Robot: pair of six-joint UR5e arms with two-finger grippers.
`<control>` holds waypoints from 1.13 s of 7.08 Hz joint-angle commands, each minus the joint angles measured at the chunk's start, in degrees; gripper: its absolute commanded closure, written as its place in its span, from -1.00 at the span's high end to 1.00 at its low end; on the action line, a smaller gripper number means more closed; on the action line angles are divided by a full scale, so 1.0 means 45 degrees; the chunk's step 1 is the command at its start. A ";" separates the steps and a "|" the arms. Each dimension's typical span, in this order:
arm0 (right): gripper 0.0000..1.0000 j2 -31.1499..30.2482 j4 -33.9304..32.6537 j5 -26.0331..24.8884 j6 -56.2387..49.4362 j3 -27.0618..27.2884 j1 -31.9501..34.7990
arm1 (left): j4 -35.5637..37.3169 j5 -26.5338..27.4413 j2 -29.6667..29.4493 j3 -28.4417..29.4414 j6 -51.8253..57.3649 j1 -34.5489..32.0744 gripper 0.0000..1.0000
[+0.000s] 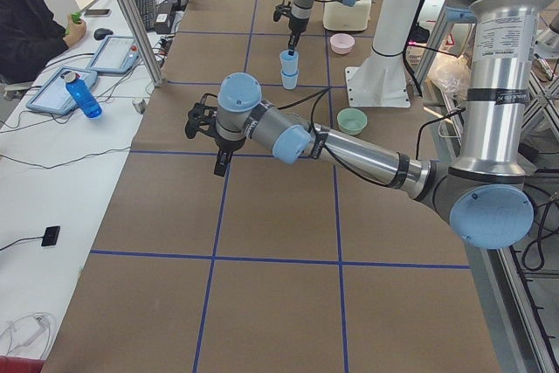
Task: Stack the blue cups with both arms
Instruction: 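Lower the cup into the centre cup and open the right gripper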
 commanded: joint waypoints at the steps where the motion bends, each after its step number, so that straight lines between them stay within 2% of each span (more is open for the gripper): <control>1: -0.73 0.0012 0.0085 -0.0091 -0.0156 0.0000 -0.0014 | 0.0000 0.0000 0.0000 0.0060 0.0000 -0.0005 0.95; 2: -0.47 0.0012 0.0085 -0.0091 -0.0177 0.0000 -0.0014 | 0.0000 0.0000 0.0000 0.0060 0.0019 0.0014 0.95; 3: 0.96 -0.0026 0.0066 -0.0246 -0.0197 0.0019 -0.0033 | 0.0000 0.0000 0.0000 0.0080 0.0019 0.0014 0.95; 4: 1.00 -0.0027 0.0066 -0.0653 -0.0197 0.0019 -0.0053 | 0.0000 0.0000 0.0000 0.0061 0.0019 -0.0005 0.95; 8: 1.00 -0.0182 -0.0090 -0.0483 -0.1247 0.0214 0.0412 | -0.0097 -0.0019 0.0000 0.0060 -0.0020 -0.0005 0.95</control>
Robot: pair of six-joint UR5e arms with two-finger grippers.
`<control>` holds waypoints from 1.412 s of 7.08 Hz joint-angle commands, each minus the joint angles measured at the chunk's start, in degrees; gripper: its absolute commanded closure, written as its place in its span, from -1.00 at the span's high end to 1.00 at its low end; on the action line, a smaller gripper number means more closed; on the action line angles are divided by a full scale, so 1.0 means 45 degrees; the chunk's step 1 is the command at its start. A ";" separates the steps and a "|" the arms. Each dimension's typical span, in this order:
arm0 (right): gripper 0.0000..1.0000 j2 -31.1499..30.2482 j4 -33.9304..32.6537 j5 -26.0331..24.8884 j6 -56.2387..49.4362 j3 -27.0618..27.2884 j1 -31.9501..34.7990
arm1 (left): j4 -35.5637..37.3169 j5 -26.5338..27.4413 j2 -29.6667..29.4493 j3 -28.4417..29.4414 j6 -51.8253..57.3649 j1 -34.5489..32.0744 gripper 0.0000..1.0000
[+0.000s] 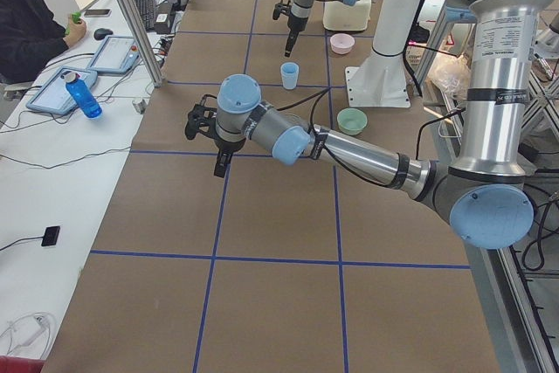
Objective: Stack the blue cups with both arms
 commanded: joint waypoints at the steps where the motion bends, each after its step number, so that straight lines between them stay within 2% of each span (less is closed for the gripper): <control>1: 1.00 -0.0309 -0.0092 0.0341 -0.1230 0.0423 0.0952 | -0.0041 0.0004 0.0000 -0.0001 -0.0003 -0.0010 0.95; 2: 1.00 -0.0563 -0.0363 0.1195 -0.1934 0.0698 0.1828 | -0.0041 -0.0016 0.0000 -0.0001 -0.0003 -0.0010 0.95; 4: 1.00 -0.1342 -0.0503 0.1904 -0.3573 0.1167 0.2984 | -0.0041 -0.0016 0.0000 -0.0001 0.0017 -0.0010 0.95; 6: 1.00 -0.2299 -0.0328 0.3422 -0.6029 0.1324 0.4758 | -0.0041 -0.0016 0.0019 0.0019 0.0017 -0.0010 0.95; 8: 1.00 -0.3508 -0.0307 0.5179 -0.9463 0.1267 0.7486 | -0.0041 -0.0016 0.0059 0.0078 0.0017 -0.0010 0.95; 10: 1.00 -0.4759 -0.0327 0.6568 -1.2998 0.0704 0.9950 | 0.0094 -0.0094 0.0078 0.0369 0.0346 -0.0416 0.95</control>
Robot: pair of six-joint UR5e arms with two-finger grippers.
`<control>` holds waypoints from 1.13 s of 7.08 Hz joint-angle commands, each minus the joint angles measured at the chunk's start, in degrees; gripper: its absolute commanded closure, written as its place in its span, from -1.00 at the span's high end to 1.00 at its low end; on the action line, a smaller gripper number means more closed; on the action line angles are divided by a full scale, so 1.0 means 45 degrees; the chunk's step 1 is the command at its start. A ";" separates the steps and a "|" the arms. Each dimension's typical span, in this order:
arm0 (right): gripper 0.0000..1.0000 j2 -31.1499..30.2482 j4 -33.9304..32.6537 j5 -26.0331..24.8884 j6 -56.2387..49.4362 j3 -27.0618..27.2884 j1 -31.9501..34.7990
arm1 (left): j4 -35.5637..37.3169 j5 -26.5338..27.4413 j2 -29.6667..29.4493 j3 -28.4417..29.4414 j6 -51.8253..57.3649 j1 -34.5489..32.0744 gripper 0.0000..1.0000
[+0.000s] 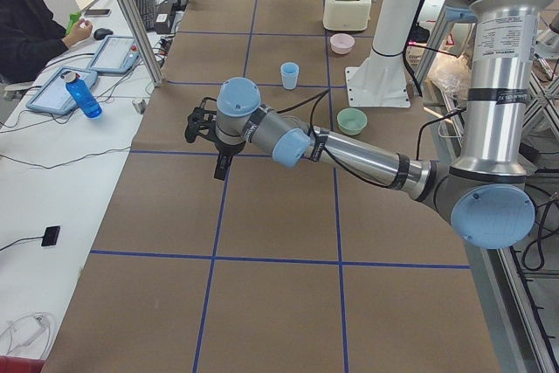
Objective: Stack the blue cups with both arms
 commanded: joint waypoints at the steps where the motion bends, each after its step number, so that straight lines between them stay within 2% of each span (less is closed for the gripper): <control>1: 1.00 -0.1005 -0.0004 0.1850 -0.3922 -0.1060 0.2803 | 0.0069 -0.0953 0.0018 0.0867 0.1156 -0.0824 0.95; 2: 1.00 -0.1239 -0.0004 0.2401 -0.5408 -0.1608 0.3724 | 0.0088 -0.1484 0.0018 0.1415 0.2035 -0.1428 0.95; 4: 1.00 -0.1804 0.0054 0.2698 -0.7171 -0.2139 0.4744 | 0.0147 -0.1528 0.0348 0.1673 0.3190 -0.1804 0.95; 6: 1.00 -0.2468 0.0113 0.2796 -0.7880 -0.2317 0.5196 | 0.0031 -0.1509 0.0447 0.2083 0.3936 -0.2020 0.95; 8: 1.00 -0.3872 0.1649 0.3069 -0.8080 -0.2317 0.5471 | 0.0147 -0.1411 0.0429 0.2376 0.4563 -0.2157 0.95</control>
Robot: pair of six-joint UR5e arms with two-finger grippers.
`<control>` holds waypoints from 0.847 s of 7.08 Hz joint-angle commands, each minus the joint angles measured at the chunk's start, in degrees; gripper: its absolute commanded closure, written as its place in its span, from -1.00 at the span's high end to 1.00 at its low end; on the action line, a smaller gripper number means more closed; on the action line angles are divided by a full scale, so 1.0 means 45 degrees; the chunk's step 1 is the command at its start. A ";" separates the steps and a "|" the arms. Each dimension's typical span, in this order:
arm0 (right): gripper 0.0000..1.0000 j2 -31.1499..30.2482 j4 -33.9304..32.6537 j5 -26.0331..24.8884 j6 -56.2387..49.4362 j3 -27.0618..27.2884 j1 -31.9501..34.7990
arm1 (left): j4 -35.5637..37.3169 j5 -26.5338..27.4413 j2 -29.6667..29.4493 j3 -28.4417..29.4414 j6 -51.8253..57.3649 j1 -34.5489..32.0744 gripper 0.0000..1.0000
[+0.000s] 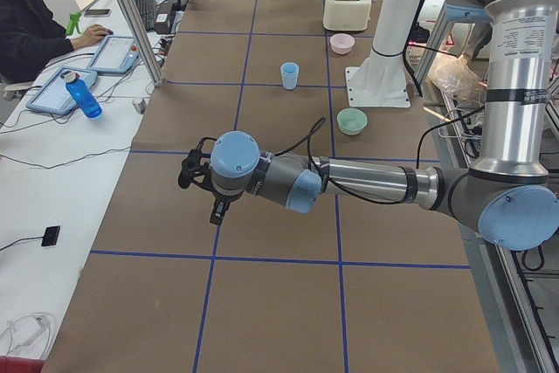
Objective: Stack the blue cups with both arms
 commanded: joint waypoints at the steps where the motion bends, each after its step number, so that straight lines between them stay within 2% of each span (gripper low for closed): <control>1: 1.00 -0.1046 0.0882 0.0145 -0.0110 -0.0018 0.0179 | 0.0018 -0.0061 0.0021 0.0224 0.0331 -0.0089 0.95; 3: 1.00 -0.1185 0.0883 0.0126 0.0316 -0.0018 0.0198 | -0.0040 -0.0062 0.0157 0.0205 0.0331 -0.0089 0.95; 4: 1.00 -0.0778 0.0940 0.0107 0.1228 -0.0134 0.0198 | -0.0041 -0.0062 0.0158 0.0147 0.0331 -0.0089 0.95; 6: 1.00 -0.1067 0.2204 -0.0030 0.1101 -0.0502 0.0198 | -0.0041 -0.0062 0.0080 0.0088 0.0331 -0.0108 0.95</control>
